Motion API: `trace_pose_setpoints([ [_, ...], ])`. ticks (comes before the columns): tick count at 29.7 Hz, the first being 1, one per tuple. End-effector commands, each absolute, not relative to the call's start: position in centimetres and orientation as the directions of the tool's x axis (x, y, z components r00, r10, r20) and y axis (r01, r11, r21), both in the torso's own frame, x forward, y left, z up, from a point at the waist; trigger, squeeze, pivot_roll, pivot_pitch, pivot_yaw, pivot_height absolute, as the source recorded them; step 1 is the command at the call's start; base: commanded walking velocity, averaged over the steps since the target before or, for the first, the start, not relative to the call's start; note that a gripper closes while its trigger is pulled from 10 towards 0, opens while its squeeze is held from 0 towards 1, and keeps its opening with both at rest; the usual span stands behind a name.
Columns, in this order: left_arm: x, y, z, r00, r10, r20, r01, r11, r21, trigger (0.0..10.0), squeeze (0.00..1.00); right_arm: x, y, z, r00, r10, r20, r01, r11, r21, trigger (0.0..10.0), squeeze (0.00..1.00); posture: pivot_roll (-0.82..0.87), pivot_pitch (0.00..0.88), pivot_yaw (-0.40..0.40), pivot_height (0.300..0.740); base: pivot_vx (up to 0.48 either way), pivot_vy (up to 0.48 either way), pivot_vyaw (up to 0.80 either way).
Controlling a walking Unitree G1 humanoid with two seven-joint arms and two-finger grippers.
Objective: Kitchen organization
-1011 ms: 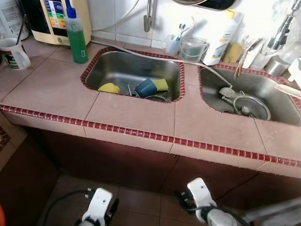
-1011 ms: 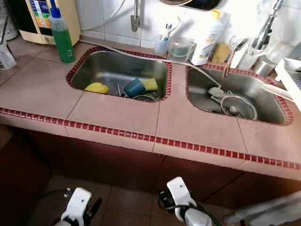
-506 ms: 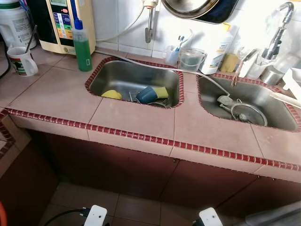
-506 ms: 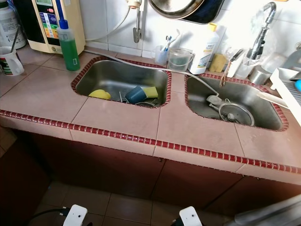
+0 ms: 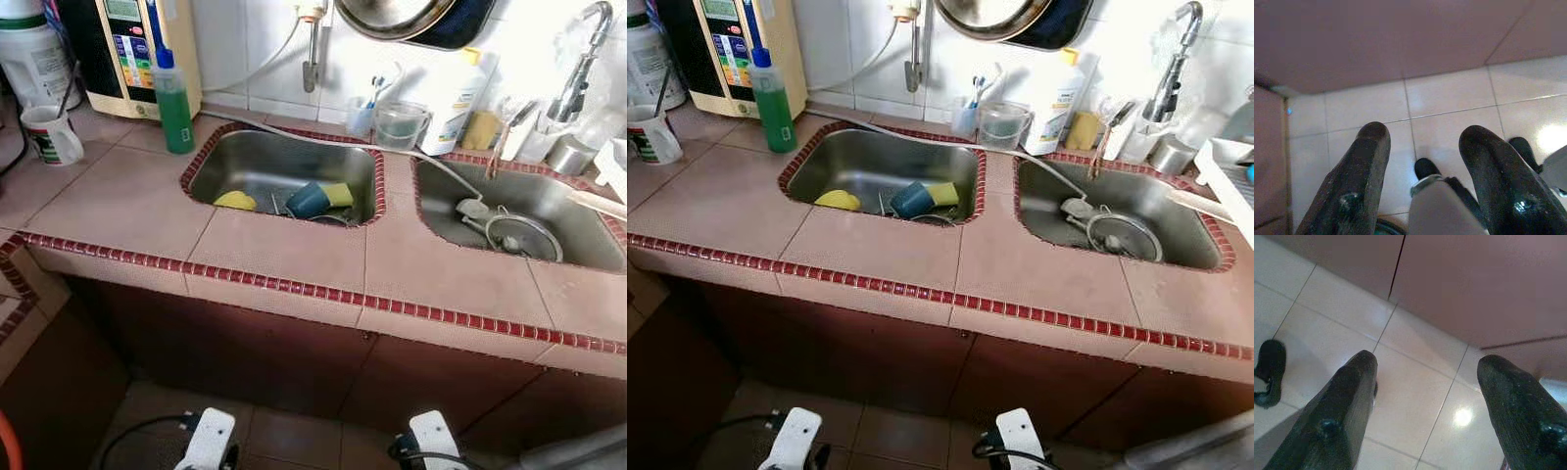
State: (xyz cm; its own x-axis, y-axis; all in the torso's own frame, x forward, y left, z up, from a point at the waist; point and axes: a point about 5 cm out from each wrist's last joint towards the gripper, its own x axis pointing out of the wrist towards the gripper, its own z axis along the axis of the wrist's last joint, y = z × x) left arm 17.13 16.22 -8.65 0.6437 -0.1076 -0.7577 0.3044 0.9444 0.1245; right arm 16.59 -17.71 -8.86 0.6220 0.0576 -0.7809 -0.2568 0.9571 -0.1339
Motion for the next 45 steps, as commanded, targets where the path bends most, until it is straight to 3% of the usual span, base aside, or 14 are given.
trace_pose_setpoints([
  [1,16.8,16.1,-8.9,0.627,-0.107,-0.772,0.305,0.945,0.117,10.0,0.0,16.1,-17.7,-9.1,0.602,0.052,-0.797,-0.249,0.96,-0.125,10.0,0.0,-0.13,0.0,-0.067,0.732,0.0,0.0,0.0],
  [26,15.1,16.5,-9.6,0.571,-0.09,-0.816,0.304,0.947,0.108,10.0,0.0,15.3,-17.1,-9.6,0.564,0.081,-0.822,-0.311,0.943,-0.12,10.0,0.0,-0.12,0.0,-0.083,0.732,0.0,-0.296,0.0],
  [45,15.0,16.4,-9.7,0.566,-0.086,-0.82,0.291,0.951,0.101,10.0,0.0,14.6,-17.7,-9.8,0.545,0.061,-0.836,-0.293,0.949,-0.121,10.0,0.0,-0.13,0.0,-0.081,0.732,0.0,-0.472,0.0],
])
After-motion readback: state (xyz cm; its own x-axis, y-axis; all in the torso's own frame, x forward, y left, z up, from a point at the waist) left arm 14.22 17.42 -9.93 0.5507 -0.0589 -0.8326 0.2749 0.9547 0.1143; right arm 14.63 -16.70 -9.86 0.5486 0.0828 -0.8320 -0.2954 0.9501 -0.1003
